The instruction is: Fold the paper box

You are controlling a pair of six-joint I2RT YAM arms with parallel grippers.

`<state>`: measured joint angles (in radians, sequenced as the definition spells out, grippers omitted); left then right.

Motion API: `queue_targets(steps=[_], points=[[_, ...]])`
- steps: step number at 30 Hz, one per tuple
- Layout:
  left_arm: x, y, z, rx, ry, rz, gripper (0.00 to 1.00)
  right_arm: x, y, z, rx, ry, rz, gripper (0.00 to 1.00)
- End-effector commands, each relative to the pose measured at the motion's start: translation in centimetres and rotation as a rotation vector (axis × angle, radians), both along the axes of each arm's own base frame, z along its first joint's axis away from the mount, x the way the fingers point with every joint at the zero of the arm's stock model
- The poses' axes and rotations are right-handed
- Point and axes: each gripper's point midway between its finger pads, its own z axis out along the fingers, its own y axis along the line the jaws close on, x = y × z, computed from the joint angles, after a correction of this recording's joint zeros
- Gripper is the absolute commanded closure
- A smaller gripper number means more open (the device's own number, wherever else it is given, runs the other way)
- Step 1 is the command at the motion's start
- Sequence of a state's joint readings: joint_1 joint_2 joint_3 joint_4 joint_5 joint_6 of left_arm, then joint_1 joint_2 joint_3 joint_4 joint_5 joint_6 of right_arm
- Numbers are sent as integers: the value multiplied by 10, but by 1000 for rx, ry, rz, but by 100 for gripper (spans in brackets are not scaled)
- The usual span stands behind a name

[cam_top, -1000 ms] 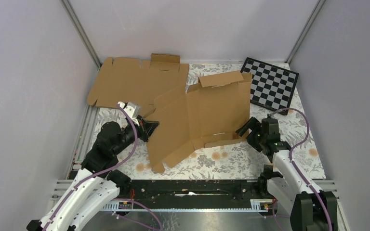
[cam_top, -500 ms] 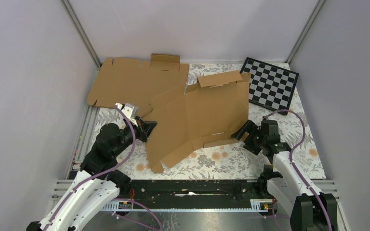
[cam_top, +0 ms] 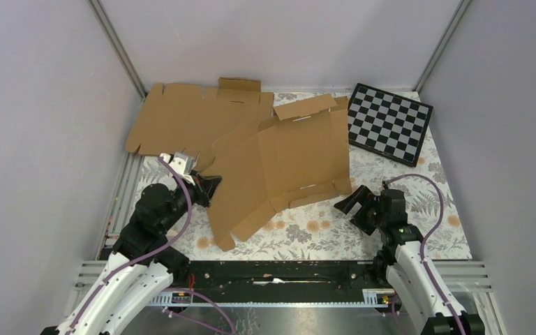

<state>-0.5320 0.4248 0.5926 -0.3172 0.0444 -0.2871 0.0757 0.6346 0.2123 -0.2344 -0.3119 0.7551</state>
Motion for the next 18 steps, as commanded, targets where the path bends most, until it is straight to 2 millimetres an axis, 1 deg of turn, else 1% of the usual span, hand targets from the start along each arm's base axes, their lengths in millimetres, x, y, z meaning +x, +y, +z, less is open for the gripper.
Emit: queue_targets(steps=[1,2,6,10,13,16,17,18], points=[[5,0,12,-2,-45,8,100,-5,6,0,60,4,-10,0],[5,1,11,-1,-45,12,100,-4,5,1,58,-2,-15,0],[12,11,-2,38,-6,79,100,0,0,2,25,-15,-27,0],[17,8,-15,68,33,78,100,8,-1,5,3,-41,-10,0],[20,9,-19,85,44,86,100,19,-2,12,-25,-84,14,0],[23,18,-26,103,68,142,100,26,-6,18,-94,-97,64,0],[24,19,-29,114,81,154,100,30,-10,22,-130,-95,66,0],[25,20,-32,121,92,160,100,32,-14,22,-156,-79,61,0]])
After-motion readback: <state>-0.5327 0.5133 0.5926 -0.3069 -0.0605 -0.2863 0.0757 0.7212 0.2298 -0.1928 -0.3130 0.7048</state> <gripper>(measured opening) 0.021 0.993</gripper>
